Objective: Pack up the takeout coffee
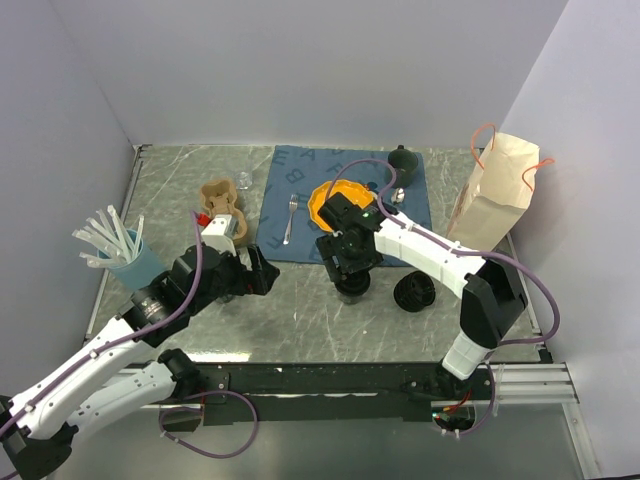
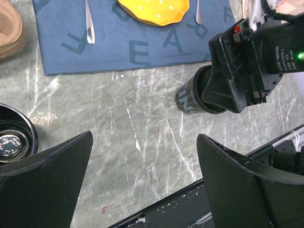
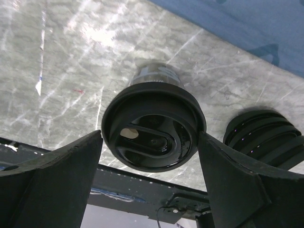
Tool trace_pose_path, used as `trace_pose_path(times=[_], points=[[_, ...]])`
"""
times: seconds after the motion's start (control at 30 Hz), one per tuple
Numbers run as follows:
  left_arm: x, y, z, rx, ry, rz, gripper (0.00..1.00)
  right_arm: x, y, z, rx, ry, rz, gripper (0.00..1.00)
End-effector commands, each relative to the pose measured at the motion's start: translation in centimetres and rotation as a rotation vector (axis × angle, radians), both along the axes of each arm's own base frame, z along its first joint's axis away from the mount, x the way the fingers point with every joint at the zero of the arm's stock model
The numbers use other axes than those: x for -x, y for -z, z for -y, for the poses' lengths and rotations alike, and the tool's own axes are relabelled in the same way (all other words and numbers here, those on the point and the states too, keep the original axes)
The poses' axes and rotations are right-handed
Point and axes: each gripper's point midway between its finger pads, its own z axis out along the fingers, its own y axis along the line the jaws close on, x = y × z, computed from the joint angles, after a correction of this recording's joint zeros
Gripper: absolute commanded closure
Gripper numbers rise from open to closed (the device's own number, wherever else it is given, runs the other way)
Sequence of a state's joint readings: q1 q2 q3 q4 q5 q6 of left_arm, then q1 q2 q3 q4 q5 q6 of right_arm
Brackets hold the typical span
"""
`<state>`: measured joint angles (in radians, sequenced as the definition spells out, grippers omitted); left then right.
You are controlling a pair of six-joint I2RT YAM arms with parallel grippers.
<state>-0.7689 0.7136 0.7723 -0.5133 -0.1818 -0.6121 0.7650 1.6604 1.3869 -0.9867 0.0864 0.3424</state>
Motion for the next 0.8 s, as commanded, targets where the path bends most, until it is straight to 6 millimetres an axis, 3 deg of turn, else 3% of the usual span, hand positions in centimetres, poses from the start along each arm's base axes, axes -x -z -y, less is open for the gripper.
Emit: trace_pose_path(times=[0.0,0.27,0.57,0.77], points=[[-0.8,-1.7,0.1,0.018,-0.011,0.054,0.03,-0.3,0.6,0.2,0.009,0.007,0.001,0.14],[-0.8,-1.7,0.1,0.012,-0.01,0.059,0.03,-0.3,0.2,0.5,0.008,0.013,0.006,0.28],[-0.8,-1.7,0.2,0.022,-0.004,0.066,0.03,1.3,-5.2,1.6,-0.048,0.01,0.025,0.37],[-1.0,-1.5,0.5,0.023,0.008,0.074,0.03,3.3,-6.3,4.3,-0.035,0.069,0.014,0.38]])
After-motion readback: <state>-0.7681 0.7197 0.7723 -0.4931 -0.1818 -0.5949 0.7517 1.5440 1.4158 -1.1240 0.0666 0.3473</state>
